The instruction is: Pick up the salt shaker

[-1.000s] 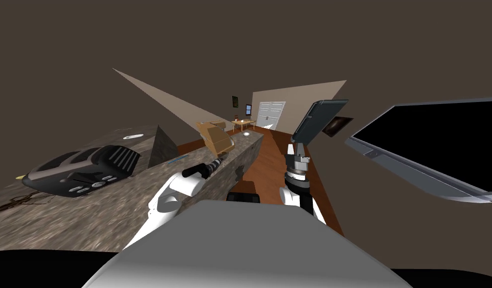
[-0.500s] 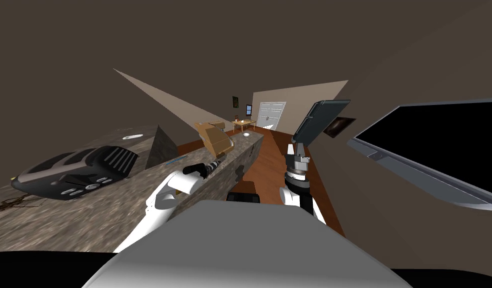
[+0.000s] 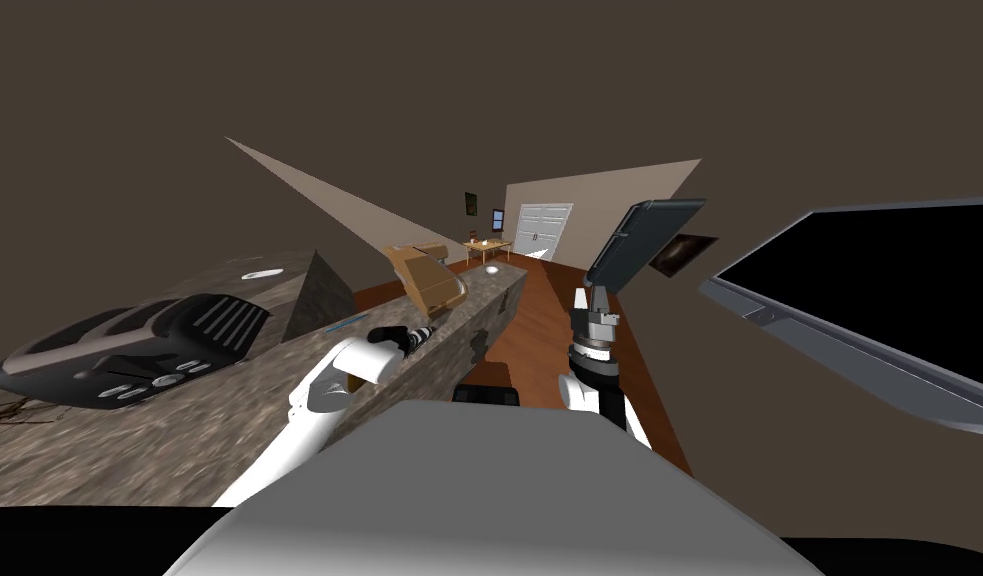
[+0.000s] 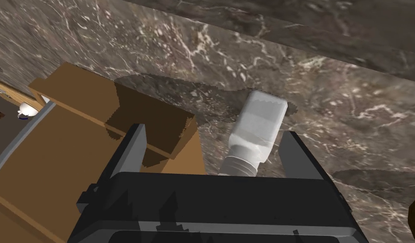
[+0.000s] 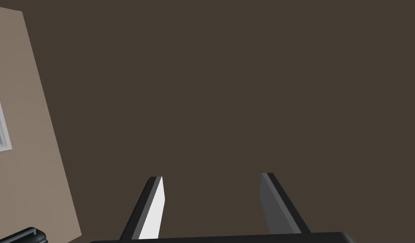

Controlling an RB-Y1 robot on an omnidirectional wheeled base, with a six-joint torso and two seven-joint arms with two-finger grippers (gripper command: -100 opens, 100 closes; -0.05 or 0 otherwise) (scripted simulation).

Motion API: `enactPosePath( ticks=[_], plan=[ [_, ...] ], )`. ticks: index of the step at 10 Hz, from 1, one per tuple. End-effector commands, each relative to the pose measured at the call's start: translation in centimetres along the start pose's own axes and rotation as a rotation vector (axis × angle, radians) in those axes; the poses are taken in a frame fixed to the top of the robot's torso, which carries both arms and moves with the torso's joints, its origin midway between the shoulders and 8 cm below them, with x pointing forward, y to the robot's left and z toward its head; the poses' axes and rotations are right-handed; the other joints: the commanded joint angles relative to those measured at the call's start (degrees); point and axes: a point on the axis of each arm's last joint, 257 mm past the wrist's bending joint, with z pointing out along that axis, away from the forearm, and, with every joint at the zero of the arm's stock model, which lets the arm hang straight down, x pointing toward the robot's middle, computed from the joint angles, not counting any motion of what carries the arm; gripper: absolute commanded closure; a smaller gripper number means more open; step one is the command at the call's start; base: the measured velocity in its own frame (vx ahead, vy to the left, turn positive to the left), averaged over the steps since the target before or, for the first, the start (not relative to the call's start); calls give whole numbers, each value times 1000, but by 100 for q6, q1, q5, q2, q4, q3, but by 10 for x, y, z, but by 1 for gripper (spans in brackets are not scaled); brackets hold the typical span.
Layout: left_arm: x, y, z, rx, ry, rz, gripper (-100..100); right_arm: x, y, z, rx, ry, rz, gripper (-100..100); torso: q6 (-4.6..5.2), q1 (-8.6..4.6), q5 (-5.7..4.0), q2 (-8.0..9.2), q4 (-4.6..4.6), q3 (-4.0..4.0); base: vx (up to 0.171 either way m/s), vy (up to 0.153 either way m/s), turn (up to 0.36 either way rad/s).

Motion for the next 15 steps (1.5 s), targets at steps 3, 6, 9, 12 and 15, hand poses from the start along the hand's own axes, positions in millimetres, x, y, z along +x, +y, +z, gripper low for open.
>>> enactPosePath(
  ticks=[3,6,9,12,15],
  plan=[
    [-6,32,-3,-114,19,37,-100,0,0,0,0,0,0,0,0,2,0,6,1,3,46,-19,12],
    [-11,53,-7,-195,33,62,-100,0,0,0,0,0,0,0,-1,2,0,2,0,1,55,-20,10],
    [-16,71,-12,-270,44,87,-100,0,0,0,0,0,0,0,-1,2,1,2,0,1,45,-20,26],
    [-18,72,-13,-278,45,90,0,0,0,0,0,0,0,0,0,6,1,19,4,11,7,-7,16],
    [-20,78,4,-283,42,78,-100,0,0,0,0,0,0,0,0,11,3,26,6,15,-10,6,-43]
  ],
)
